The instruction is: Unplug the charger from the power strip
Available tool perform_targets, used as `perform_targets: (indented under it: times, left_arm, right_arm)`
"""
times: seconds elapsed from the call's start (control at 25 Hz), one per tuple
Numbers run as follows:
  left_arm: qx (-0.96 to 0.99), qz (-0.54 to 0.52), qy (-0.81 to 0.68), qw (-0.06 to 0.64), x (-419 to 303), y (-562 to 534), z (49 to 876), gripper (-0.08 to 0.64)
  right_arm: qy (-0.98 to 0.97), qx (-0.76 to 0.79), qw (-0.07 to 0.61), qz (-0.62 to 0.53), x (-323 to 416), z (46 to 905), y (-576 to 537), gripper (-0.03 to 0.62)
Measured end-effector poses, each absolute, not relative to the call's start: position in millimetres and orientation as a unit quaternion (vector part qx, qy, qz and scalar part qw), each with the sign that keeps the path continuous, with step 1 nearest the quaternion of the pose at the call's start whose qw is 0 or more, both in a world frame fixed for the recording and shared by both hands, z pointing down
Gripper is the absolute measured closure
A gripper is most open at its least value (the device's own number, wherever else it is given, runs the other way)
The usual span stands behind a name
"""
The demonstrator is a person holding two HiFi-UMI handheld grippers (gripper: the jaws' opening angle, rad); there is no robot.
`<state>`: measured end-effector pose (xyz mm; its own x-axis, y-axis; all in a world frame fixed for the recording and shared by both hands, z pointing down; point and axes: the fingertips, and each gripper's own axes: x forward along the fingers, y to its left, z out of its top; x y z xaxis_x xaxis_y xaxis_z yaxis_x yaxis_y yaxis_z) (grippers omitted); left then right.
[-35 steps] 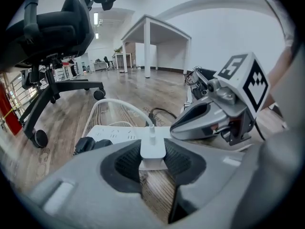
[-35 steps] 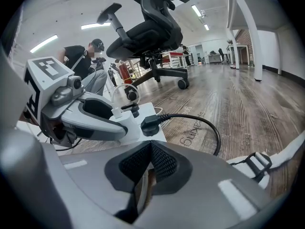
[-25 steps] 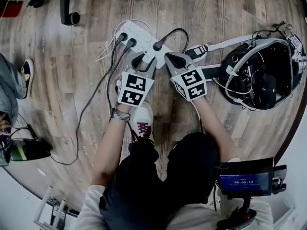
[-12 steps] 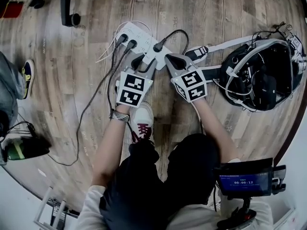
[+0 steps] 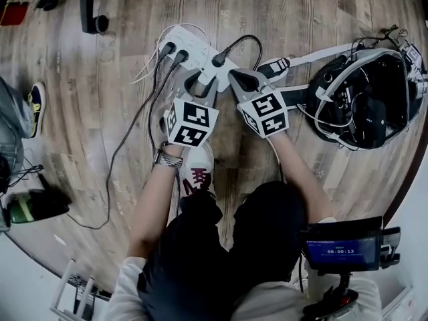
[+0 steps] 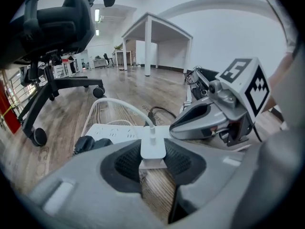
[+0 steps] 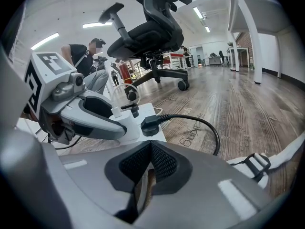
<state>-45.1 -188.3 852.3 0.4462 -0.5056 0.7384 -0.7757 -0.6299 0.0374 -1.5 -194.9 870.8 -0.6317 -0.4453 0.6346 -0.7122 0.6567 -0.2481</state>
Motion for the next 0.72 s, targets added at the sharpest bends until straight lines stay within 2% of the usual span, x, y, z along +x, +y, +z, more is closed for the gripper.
perform_targets:
  times: [0.32,0.72]
  left_arm:
    - [0.821,0.377,-0.389,0.181,-41.9,-187.9,853.5,0.420]
    - [0.828,0.307,-0.384,0.270,-48.7,-189.6,850.8,0.413]
  right_arm:
    - [-0.868,0.335,0.275,0.242,1.2,871.8,-194.2,0.591]
    - [-0.868,0.338,0.273,0.241,0.8,870.2,-194.2,0.591]
